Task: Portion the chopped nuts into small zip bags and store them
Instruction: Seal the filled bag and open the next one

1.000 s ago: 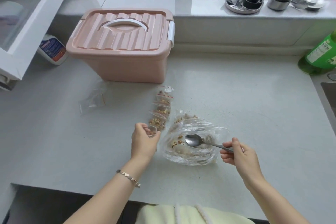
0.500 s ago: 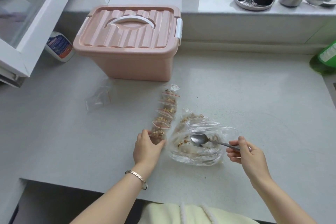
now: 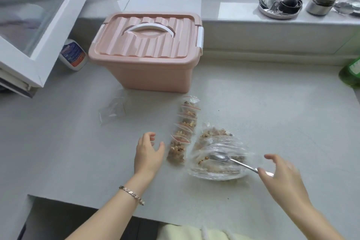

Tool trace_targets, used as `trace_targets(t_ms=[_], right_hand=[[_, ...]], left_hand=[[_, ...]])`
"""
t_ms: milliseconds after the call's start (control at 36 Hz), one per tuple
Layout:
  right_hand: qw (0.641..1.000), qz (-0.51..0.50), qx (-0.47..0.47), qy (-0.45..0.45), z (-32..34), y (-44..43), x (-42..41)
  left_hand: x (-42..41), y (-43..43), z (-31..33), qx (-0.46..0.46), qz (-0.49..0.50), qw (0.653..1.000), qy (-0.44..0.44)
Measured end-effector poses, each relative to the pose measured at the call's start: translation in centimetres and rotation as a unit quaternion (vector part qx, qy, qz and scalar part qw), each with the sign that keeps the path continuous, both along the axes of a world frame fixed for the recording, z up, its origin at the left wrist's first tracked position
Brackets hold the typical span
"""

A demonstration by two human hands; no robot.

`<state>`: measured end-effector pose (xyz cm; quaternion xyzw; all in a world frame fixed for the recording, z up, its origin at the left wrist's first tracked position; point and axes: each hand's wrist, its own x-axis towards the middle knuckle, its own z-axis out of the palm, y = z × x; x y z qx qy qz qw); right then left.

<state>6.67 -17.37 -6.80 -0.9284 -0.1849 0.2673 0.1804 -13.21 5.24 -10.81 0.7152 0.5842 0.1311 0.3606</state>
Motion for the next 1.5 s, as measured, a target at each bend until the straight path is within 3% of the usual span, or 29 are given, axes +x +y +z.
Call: trace_targets(t_ms=[83, 194, 417, 611, 861, 1000, 1111, 1250, 1361, 1500], right_hand=[[0.994, 0.082, 0.049, -0.054, 2.4, 3.1, -0.6], [0.979, 0.177, 0.101, -0.011, 3.9, 8.5, -1.6], [0.947, 0.317, 0.047, 0.026, 2.5, 17.5, -3.8], [0.936, 0.349, 0.026, 0.025, 1.5, 20.0, -3.7], [0.935, 0.35, 0.057, 0.021, 1.7, 19.7, -4.1], [0.942, 0.307, 0.12, 0.059, 2.8, 18.7, -4.7], [0.951, 0.175, 0.207, 0.149, 4.1, 17.8, -5.3], [0.919, 0.025, 0.281, 0.277, 5.4, 16.3, -5.6], [0.911, -0.012, 0.307, 0.274, 6.3, 13.5, -4.7], [0.912, -0.07, 0.34, 0.219, 6.8, 9.7, -3.3]], left_hand=[[-0.6, 2.5, 0.4, 0.012, 0.001, 1.0, 0.005], [-1.5, 6.8, 0.7, 0.035, 0.014, 0.999, 0.027], [-3.5, 16.1, 0.0, 0.028, 0.043, 0.986, 0.158], [-5.1, 20.0, -2.3, 0.019, 0.01, 0.969, 0.247], [-5.4, 18.7, -2.8, -0.001, 0.026, 0.98, 0.195], [-3.9, 13.6, 0.2, -0.032, 0.017, 0.997, 0.061], [-1.7, 7.3, 4.3, -0.073, -0.057, 0.994, -0.054], [0.9, 1.5, 8.0, -0.068, -0.158, 0.979, -0.106], [2.8, -1.1, 8.7, -0.032, -0.21, 0.972, -0.106], [5.3, -4.5, 10.0, 0.039, -0.155, 0.974, -0.159]])
